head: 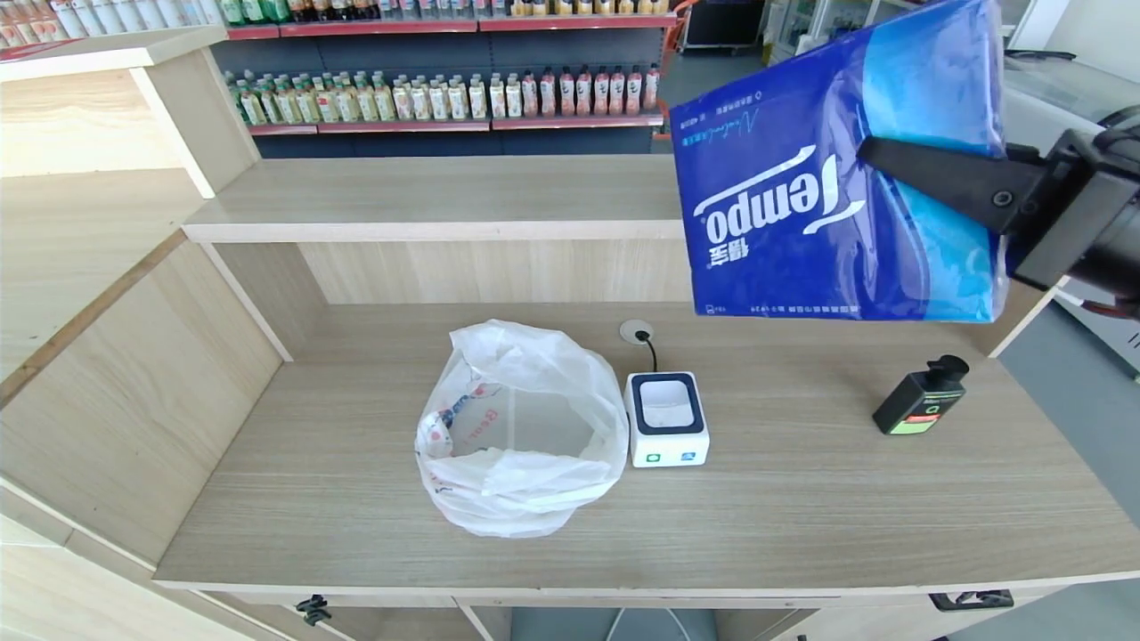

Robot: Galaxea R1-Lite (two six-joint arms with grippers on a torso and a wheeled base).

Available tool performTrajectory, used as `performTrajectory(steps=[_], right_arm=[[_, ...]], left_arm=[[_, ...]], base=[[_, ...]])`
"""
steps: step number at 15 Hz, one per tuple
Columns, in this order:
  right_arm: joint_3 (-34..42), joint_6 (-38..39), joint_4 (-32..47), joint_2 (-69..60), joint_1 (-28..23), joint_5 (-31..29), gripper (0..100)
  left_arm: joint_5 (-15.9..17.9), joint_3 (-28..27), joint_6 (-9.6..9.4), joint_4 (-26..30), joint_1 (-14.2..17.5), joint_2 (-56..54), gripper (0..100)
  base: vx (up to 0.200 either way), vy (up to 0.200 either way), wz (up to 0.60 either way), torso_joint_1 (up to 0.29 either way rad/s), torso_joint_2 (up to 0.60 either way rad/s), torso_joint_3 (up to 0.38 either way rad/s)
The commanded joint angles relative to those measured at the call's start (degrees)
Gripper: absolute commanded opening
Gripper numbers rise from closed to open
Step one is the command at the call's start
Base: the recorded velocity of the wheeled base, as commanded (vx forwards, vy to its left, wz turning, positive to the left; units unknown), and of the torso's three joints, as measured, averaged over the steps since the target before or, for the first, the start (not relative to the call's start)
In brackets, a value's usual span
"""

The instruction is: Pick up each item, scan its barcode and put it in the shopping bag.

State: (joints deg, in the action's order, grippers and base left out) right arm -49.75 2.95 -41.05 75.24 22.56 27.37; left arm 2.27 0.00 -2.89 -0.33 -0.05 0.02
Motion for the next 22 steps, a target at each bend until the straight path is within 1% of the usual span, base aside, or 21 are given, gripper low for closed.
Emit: performTrajectory(steps=[1,2,3,4,5,6,7,9,11,12,14,16,17,18,20,21,22], right_arm=[[0.1,6.4,1.6,0.5,2.0,-2.5,0],[0.2,10.2,1.6,1.0,2.8,-4.2,0],[0.4,11.9,1.6,1.2,3.2,-4.8,0],[0.3,18.7,1.6,1.9,4.2,-5.8,0],[0.4,21.7,1.7,2.0,4.4,-5.8,0],[0.4,21.7,1.7,2.0,4.4,-5.8,0],[1.5,34.6,2.9,2.4,4.9,-5.9,0],[2.4,45.2,4.8,2.1,4.8,-6.1,0],[2.1,52.2,9.5,2.3,3.9,-7.9,0],[2.2,58.3,14.7,1.5,2.9,-8.5,0],[2.3,63.1,20.1,1.8,0.8,-9.2,0],[2.4,64.4,23.1,4.3,-1.6,-7.9,0],[2.1,65.3,25.4,5.1,-3.2,-5.0,0],[1.7,66.7,26.9,5.8,-5.5,-0.8,0],[1.6,68.5,27.3,6.6,-11.2,10.6,0],[1.7,68.5,27.3,6.8,-12.8,13.3,0],[1.6,68.6,27.3,7.5,-16.3,20.5,0]], left_arm=[[0.0,0.0,-0.01,0.0,0.0,0.0,100],[0.0,0.0,-0.01,0.0,0.0,0.0,100],[0.0,0.0,-0.01,0.0,0.0,0.0,100],[0.0,0.0,-0.01,0.0,0.0,0.0,100],[0.0,0.0,-0.01,0.0,0.0,0.0,100],[0.0,0.0,-0.01,0.0,0.0,0.0,100],[0.0,0.0,-0.01,0.0,0.0,0.0,100],[0.0,0.0,-0.01,0.0,0.0,0.0,100],[0.0,0.0,-0.01,0.0,0.0,0.0,100],[0.0,0.0,-0.01,0.0,0.0,0.0,100],[0.0,0.0,-0.01,0.0,0.0,0.0,100],[0.0,0.0,-0.01,0.0,0.0,0.0,100],[0.0,0.0,-0.01,0.0,0.0,0.0,100],[0.0,0.0,-0.01,0.0,0.0,0.0,100],[0.0,0.0,-0.01,0.0,0.0,0.0,100],[0.0,0.0,-0.01,0.0,0.0,0.0,100],[0.0,0.0,-0.01,0.0,0.0,0.0,100]], base=[[0.000,0.000,0.00,0.000,0.00,0.000],[0.000,0.000,0.00,0.000,0.00,0.000],[0.000,0.000,0.00,0.000,0.00,0.000],[0.000,0.000,0.00,0.000,0.00,0.000],[0.000,0.000,0.00,0.000,0.00,0.000],[0.000,0.000,0.00,0.000,0.00,0.000],[0.000,0.000,0.00,0.000,0.00,0.000],[0.000,0.000,0.00,0.000,0.00,0.000],[0.000,0.000,0.00,0.000,0.00,0.000],[0.000,0.000,0.00,0.000,0.00,0.000],[0.000,0.000,0.00,0.000,0.00,0.000],[0.000,0.000,0.00,0.000,0.00,0.000],[0.000,0.000,0.00,0.000,0.00,0.000],[0.000,0.000,0.00,0.000,0.00,0.000],[0.000,0.000,0.00,0.000,0.00,0.000],[0.000,0.000,0.00,0.000,0.00,0.000],[0.000,0.000,0.00,0.000,0.00,0.000]])
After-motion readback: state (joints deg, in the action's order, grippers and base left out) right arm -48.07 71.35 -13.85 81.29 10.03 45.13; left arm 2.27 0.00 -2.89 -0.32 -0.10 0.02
